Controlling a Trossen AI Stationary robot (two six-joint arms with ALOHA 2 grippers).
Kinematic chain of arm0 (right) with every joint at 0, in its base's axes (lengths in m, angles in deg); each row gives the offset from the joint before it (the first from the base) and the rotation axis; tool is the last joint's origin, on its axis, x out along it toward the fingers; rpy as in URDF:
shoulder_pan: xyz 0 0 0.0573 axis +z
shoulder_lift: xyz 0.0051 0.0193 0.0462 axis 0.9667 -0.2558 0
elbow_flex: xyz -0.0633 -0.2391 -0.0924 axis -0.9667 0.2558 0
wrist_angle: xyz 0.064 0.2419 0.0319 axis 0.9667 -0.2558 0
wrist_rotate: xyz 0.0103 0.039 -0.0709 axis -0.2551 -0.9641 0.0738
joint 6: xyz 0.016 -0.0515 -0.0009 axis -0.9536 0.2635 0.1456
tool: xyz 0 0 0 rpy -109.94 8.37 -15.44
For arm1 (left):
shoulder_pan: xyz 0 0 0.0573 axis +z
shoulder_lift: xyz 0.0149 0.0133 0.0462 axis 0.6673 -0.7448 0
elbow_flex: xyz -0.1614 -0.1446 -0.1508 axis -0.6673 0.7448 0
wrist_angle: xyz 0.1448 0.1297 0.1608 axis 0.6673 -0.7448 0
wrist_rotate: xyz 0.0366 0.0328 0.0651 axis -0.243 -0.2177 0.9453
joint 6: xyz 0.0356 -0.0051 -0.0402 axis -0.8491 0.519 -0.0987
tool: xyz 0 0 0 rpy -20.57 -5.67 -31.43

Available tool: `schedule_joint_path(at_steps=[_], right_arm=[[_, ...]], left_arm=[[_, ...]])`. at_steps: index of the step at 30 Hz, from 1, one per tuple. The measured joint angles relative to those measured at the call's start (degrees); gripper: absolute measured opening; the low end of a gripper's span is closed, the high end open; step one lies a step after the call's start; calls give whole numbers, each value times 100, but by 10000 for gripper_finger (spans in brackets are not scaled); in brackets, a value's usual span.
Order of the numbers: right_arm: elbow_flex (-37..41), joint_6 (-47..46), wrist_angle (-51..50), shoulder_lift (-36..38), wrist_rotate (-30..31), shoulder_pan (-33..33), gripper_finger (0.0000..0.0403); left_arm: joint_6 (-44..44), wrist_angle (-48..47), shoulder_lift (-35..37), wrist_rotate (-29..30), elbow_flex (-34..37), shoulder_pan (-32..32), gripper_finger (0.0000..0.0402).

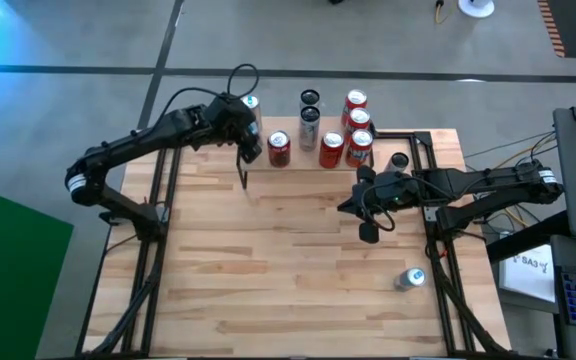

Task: Place canned beverage on shelf
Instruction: Put the bottom blue soda can on the shelf

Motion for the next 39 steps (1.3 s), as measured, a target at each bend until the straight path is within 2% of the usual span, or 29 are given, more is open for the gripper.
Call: schedule_joint_path(at_steps=[27,32,39], right_arm=[[0,-31,-1,0,0,0,9],[0,-81,-2,0,-2,0,9],[0,-85,-2,0,-2,2,9]], left_arm=[[83,49,-113,-5,0,231,233],[82,10,-239,-297,0,278,233],[78,-57,-264,-298,0,305,233]])
